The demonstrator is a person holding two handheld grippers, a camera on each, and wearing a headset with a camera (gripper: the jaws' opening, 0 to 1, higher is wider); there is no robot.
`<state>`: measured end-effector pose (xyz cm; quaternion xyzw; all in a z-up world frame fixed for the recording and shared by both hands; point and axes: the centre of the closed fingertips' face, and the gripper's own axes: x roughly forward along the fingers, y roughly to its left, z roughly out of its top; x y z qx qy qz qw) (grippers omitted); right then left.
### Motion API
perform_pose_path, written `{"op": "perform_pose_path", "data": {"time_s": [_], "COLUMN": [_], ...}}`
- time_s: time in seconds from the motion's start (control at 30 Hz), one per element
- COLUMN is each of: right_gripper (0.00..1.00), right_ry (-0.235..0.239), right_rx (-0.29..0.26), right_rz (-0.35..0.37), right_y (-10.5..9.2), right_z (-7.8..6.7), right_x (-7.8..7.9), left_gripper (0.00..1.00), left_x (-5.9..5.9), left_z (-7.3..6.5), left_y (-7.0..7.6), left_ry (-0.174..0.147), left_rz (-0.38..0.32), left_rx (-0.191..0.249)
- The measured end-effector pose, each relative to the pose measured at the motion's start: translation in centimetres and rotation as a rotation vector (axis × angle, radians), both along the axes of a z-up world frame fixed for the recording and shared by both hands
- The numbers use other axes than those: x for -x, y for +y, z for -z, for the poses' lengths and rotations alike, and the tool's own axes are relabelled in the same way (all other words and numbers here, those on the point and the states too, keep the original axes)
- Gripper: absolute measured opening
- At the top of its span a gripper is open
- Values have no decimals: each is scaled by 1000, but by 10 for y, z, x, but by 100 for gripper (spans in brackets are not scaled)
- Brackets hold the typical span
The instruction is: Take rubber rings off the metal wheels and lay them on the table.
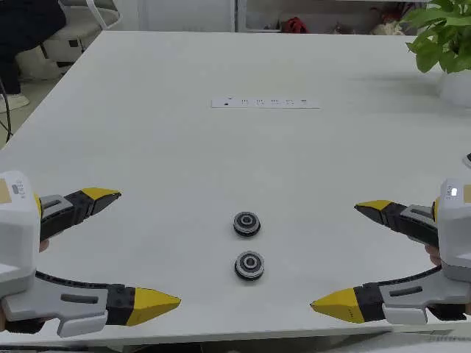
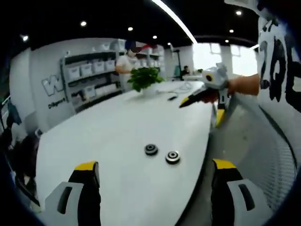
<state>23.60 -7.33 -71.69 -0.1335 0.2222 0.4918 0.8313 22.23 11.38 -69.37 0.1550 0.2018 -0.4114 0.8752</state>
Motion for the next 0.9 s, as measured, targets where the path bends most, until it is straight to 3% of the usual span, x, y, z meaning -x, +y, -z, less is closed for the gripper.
{"op": "perform_pose_path", "data": {"time_s": [0.9], "right_gripper": [100], "right_ry": [-11], "right_rx": [-23], "right_rz": [-22], "right_y": [-10], "right_z": [-5], "right_x": [1], "left_gripper": [97], "left_x": [2], "left_z": [-2], "left_y": [-3], "left_ry": [-6], "left_rz": [-30], "left_rx": [-18]}}
